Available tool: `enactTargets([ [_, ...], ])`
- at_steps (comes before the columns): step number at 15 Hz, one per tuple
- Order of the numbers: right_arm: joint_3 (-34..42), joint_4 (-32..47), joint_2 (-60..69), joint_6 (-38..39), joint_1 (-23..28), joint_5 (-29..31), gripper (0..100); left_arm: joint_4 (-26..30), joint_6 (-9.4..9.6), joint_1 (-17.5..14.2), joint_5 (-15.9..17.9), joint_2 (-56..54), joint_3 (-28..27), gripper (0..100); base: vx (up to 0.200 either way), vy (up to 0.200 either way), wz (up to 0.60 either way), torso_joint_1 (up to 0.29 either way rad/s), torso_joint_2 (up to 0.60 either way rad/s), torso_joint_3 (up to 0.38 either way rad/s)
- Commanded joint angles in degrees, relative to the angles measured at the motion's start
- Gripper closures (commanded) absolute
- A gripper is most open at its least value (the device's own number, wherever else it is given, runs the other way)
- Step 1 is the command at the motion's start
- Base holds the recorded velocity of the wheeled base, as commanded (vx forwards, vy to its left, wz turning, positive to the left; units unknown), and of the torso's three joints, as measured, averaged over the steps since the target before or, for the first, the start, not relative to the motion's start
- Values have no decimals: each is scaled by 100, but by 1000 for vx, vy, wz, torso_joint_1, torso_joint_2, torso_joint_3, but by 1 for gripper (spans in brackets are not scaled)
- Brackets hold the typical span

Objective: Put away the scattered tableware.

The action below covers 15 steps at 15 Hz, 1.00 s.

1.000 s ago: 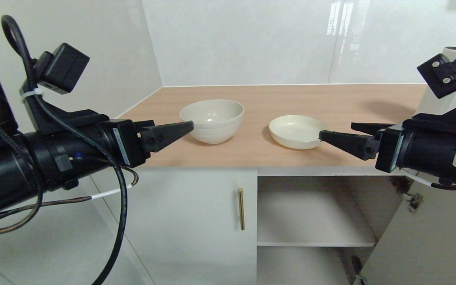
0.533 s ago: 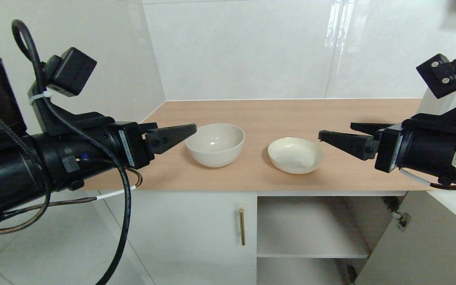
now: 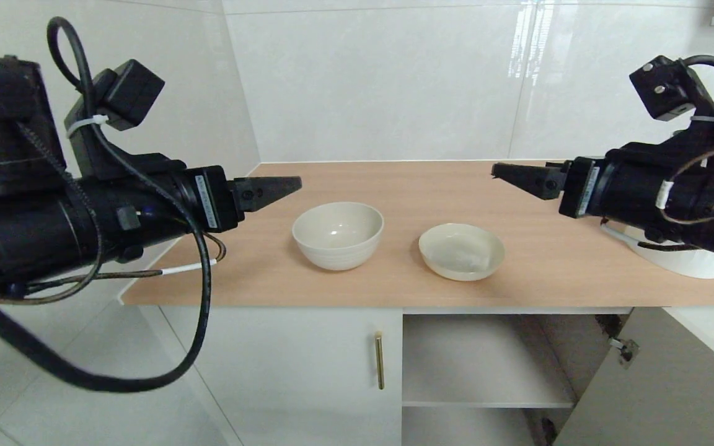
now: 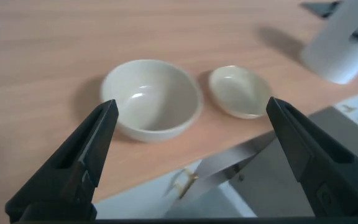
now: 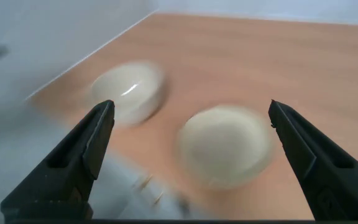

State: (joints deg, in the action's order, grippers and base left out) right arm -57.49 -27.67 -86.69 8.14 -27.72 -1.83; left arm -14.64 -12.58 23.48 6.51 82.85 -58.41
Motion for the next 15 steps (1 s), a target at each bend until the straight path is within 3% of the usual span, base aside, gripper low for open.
enactTargets([
  [1, -289, 60, -771, 38, 153, 851, 0, 866, 1, -529, -1, 557, -936, 0, 0, 0, 0, 0, 0, 0],
  [2, -289, 34, -929, 3, 153, 1044, 0, 1438, -25, -722, 43, 698, -1182, 0, 0, 0, 0, 0, 0, 0],
  [4, -333, 43, -850, 3, 162, 1062, 0, 1833, 1, -740, -53, 1155, -1358, 0, 0, 0, 0, 0, 0, 0],
  [7, -333, 51, -885, 3, 171, 1062, 0, 1851, -8, -704, -282, 1471, -1481, 0, 0, 0, 0, 0, 0, 0],
  [10, -307, 51, -894, -6, 153, 1062, 0, 1842, -52, -414, -721, 1902, -1683, 0, 0, 0, 0, 0, 0, 0],
  [13, -298, 51, -885, -23, 135, 1062, 0, 1824, -52, -274, -1460, 2535, -1999, 0, 0, 0, 0, 0, 0, 0],
  [15, -298, 51, -885, -23, 135, 1062, 0, 1824, -60, -195, -1504, 2719, -2070, 0, 0, 0, 0, 0, 0, 0],
])
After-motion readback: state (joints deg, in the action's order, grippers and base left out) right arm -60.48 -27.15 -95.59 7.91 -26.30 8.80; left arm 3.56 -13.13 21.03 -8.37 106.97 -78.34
